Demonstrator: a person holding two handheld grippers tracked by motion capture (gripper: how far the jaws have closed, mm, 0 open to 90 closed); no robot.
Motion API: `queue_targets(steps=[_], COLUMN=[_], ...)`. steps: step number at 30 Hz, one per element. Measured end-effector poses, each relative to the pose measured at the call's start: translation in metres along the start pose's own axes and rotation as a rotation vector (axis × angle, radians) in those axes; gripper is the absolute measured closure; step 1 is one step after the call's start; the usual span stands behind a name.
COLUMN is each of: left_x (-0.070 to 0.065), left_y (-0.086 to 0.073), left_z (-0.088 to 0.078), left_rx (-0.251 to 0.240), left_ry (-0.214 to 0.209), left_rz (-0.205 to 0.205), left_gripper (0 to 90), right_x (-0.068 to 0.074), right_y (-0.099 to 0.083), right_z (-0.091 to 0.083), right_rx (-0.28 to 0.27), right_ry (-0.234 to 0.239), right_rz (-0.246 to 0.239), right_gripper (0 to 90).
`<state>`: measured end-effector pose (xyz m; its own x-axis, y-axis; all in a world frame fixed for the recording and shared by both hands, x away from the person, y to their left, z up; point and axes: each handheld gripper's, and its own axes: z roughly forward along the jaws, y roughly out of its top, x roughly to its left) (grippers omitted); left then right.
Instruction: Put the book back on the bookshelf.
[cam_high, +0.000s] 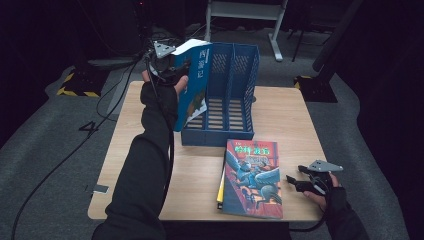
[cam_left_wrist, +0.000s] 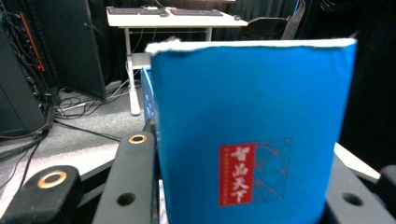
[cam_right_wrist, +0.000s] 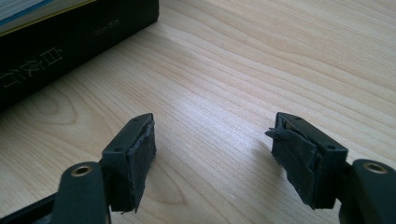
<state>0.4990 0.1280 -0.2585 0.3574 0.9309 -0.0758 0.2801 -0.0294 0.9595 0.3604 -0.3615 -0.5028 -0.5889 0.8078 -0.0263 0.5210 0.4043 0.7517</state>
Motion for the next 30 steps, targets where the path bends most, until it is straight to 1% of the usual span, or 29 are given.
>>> queue_targets(steps=[4, 5, 6, 7, 8, 12, 13, 15, 16, 19, 21, 26, 27, 28, 30], left_x=[-0.005, -0.006, -0.007, -0.008, -0.008, -0.003, -0.003, -0.004, -0.005, -0.004, -0.004, -0.005, -0.004, -0.005, -0.006], left_y=[-0.001, -0.001, 0.001, 0.002, 0.002, 0.005, 0.005, 0.007, 0.007, 0.007, 0.006, 0.0, 0.0, 0.0, 0.001], left_z=[0.009, 0.012, 0.013, 0.014, 0.013, 0.007, 0.006, 0.004, 0.003, 0.002, 0.004, 0.015, 0.016, 0.017, 0.019], left_rx=[0.007, 0.012, 0.027, 0.027, 0.027, 0.031, 0.031, 0.041, 0.041, 0.037, 0.039, 0.03, 0.026, 0.022, 0.013], left_ry=[0.011, 0.018, 0.023, 0.03, 0.031, 0.028, 0.027, 0.036, 0.039, 0.04, 0.037, 0.043, 0.04, 0.046, 0.057], left_rz=[-0.002, 0.009, 0.03, 0.047, 0.055, 0.048, 0.055, 0.086, 0.096, 0.087, 0.085, 0.038, 0.035, 0.032, 0.039], left_gripper=[60.8, 60.7, 60.7, 60.7, 60.7, 60.6, 60.6, 60.6, 60.6, 60.5, 60.5, 60.6, 60.6, 60.5, 60.5], right_x=[0.0, 0.001, 0.001, 0.001, 0.001, 0.0, 0.0, 0.001, 0.001, 0.001, 0.001, 0.001, 0.001, 0.001, 0.001], right_y=[0.0, 0.0, 0.0, 0.0, 0.0, -0.001, -0.001, 0.0, 0.0, 0.0, 0.0, 0.0, -0.001, -0.001, -0.001], right_z=[0.0, 0.0, 0.0, 0.0, 0.0, 0.0, 0.0, 0.0, 0.0, 0.0, 0.0, 0.0, 0.0, 0.0, 0.0], right_rx=[0.0, 0.0, 0.0, 0.0, -0.001, -0.001, -0.002, -0.001, -0.001, -0.001, 0.0, -0.001, -0.002, -0.002, -0.003], right_ry=[0.0, 0.0, 0.001, 0.002, 0.004, 0.009, 0.009, 0.007, 0.006, 0.006, 0.006, 0.006, 0.006, 0.007, 0.008], right_rz=[-0.003, -0.005, -0.006, -0.006, -0.007, -0.004, -0.004, -0.006, -0.005, -0.003, -0.002, -0.002, -0.003, -0.003, -0.004], right_gripper=[30.9, 30.9, 30.9, 30.9, 30.9, 30.8, 30.9, 30.9, 30.9, 30.8, 30.8, 31.0, 31.0, 31.1, 31.2])
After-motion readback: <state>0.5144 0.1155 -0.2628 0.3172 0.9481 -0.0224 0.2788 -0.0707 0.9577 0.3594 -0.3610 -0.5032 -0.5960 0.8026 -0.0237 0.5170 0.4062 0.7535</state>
